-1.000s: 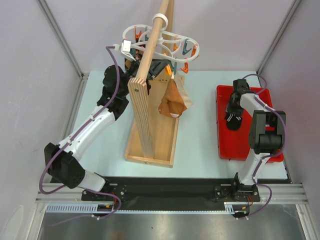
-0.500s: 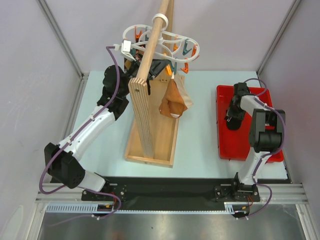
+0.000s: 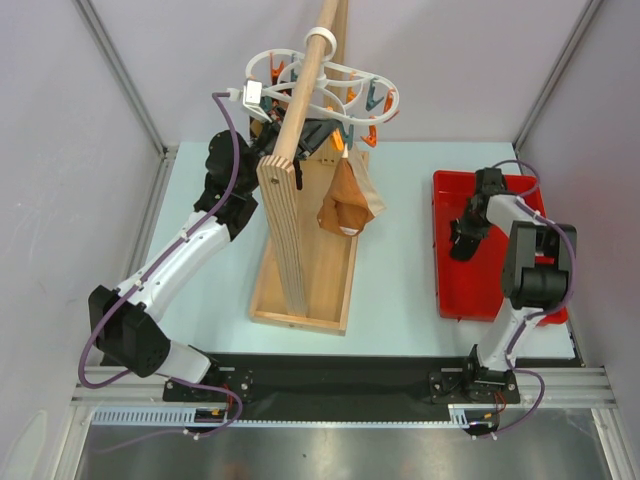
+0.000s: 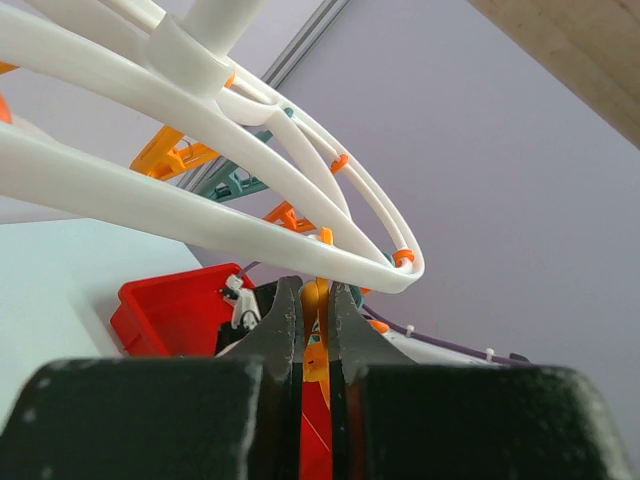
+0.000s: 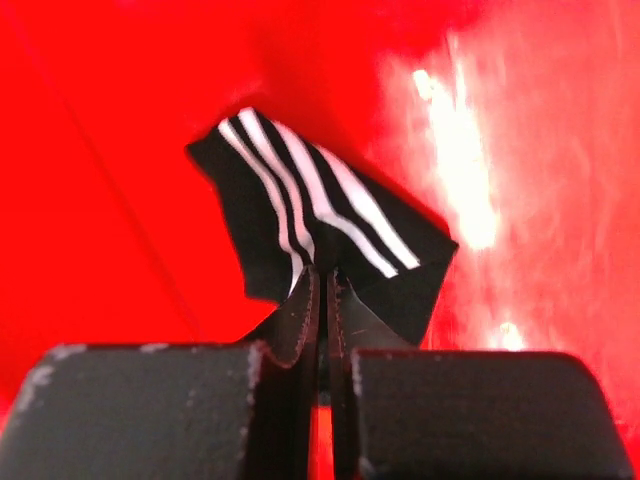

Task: Clip the socks to the hanger
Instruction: Pick up the sock from the bin, then clamp the sock onto the hanger.

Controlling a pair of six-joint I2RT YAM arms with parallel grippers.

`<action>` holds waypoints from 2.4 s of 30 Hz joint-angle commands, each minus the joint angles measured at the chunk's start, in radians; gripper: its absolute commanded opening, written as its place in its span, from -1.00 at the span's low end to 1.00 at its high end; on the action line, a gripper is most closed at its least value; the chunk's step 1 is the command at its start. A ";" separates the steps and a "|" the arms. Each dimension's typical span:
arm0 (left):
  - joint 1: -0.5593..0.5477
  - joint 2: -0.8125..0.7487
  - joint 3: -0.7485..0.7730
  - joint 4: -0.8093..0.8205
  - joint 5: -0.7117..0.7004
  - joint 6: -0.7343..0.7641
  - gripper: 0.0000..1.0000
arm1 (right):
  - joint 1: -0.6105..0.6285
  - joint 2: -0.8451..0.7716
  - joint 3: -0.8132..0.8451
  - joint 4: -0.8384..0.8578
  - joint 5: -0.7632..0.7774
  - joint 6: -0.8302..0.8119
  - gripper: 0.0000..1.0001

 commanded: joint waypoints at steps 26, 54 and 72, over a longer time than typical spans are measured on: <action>-0.003 -0.042 -0.047 -0.078 0.084 -0.024 -1.00 | 0.579 -0.860 -0.160 0.160 -0.511 0.363 -1.00; -0.005 -0.062 -0.041 -0.091 0.101 -0.099 -1.00 | 0.667 -0.674 0.046 0.355 -0.378 0.458 -1.00; -0.005 -0.069 -0.029 -0.124 0.092 -0.038 -1.00 | 0.667 -0.643 0.105 0.364 -0.344 0.492 -1.00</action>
